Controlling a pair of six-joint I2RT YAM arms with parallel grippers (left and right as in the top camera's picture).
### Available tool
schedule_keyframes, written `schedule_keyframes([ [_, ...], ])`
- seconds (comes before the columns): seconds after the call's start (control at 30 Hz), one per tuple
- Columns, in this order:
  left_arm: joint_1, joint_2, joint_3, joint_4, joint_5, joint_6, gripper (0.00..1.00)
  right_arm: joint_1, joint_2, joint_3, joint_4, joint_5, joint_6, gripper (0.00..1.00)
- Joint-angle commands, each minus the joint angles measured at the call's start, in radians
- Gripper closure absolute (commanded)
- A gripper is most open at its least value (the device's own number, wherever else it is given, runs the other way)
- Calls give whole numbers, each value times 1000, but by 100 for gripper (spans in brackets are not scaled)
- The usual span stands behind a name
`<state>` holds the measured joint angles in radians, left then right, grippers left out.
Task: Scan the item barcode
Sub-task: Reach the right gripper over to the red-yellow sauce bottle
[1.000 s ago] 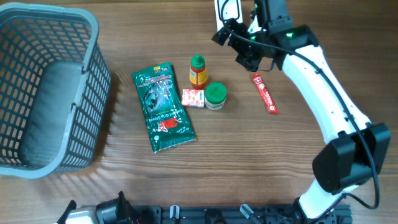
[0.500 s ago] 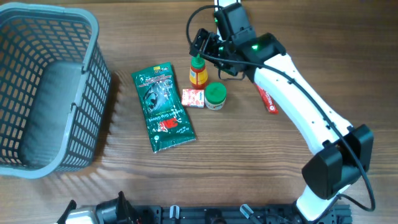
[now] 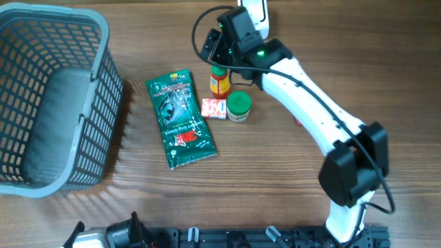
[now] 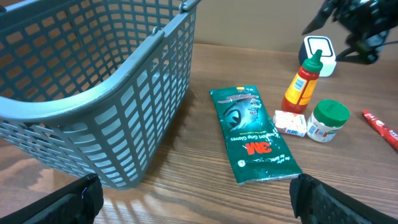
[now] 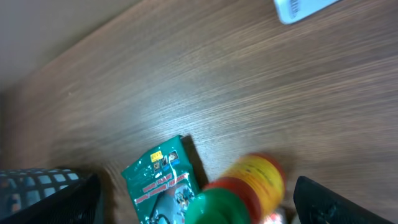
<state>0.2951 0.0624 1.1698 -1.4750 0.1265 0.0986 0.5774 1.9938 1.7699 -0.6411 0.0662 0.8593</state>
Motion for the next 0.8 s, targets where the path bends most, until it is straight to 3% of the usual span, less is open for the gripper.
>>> schedule_keyframes([
  [0.0,3,-6,-1,1,15,-2,0,46,59,20,9,92,-23,0],
  [0.17,3,-6,-1,1,15,-2,0,92,79,19,-7,180,-47,1],
  [0.43,3,-6,-1,1,15,-2,0,98,114,18,-18,278,-75,27],
  [0.63,3,-6,-1,1,15,-2,0,98,147,16,-19,289,-107,28],
  [0.77,3,-6,-1,1,15,-2,0,98,161,16,-12,328,-109,41],
])
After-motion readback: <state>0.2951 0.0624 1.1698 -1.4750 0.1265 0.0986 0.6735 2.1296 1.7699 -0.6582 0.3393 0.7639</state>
